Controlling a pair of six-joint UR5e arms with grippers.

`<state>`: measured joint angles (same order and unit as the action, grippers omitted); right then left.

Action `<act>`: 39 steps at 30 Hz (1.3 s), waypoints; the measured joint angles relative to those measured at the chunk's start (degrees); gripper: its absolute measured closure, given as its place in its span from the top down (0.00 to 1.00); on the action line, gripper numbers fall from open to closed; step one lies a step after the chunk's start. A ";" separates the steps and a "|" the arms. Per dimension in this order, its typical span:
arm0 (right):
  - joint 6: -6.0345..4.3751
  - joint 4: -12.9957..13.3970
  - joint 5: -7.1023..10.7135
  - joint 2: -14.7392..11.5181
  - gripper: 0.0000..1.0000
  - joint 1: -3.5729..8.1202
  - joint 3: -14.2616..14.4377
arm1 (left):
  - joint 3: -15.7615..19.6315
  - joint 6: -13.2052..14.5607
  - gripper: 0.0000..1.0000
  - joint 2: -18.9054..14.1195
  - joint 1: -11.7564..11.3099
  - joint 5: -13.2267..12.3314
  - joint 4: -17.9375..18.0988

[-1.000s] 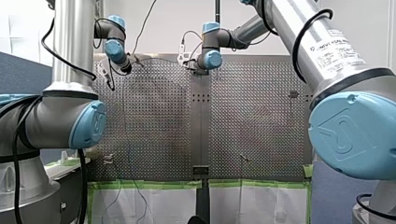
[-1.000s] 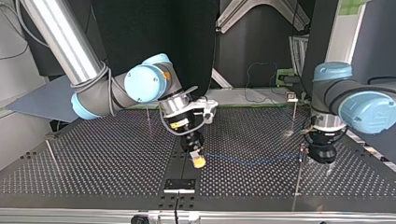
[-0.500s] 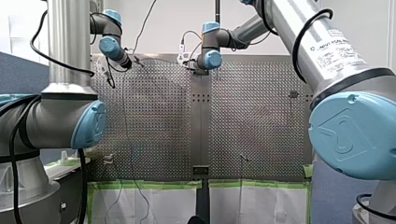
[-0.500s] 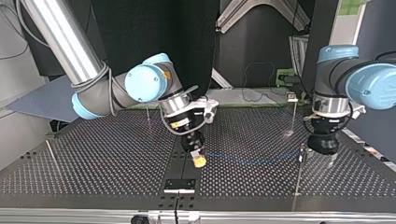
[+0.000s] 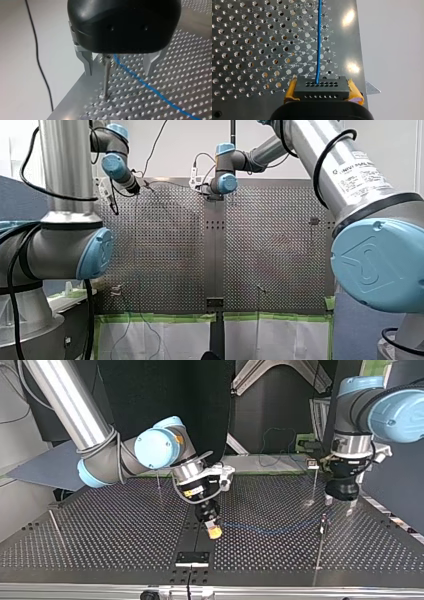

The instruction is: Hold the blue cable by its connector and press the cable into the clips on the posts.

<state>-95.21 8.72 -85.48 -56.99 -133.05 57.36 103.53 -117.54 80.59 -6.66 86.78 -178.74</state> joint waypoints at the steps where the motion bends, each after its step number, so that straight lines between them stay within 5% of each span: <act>1: 0.00 -0.01 -0.02 0.00 0.00 -0.03 0.00 | 0.46 0.03 1.00 -0.34 0.13 -0.27 0.00; 10: 0.01 -0.01 -0.05 -0.01 0.00 -0.05 -0.01 | 4.36 0.11 1.00 -1.98 0.92 -1.69 1.57; 27: 0.44 -1.93 -2.15 0.06 0.00 0.24 0.05 | 4.38 5.56 1.00 -5.43 1.56 -2.35 8.37; 39: 0.84 -3.05 -3.40 0.07 0.00 0.47 0.07 | 2.94 8.16 1.00 -4.49 2.06 -2.13 6.59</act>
<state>-94.37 5.66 -88.88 -56.92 -132.57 57.42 106.47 -109.38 76.10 -4.60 84.65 -172.15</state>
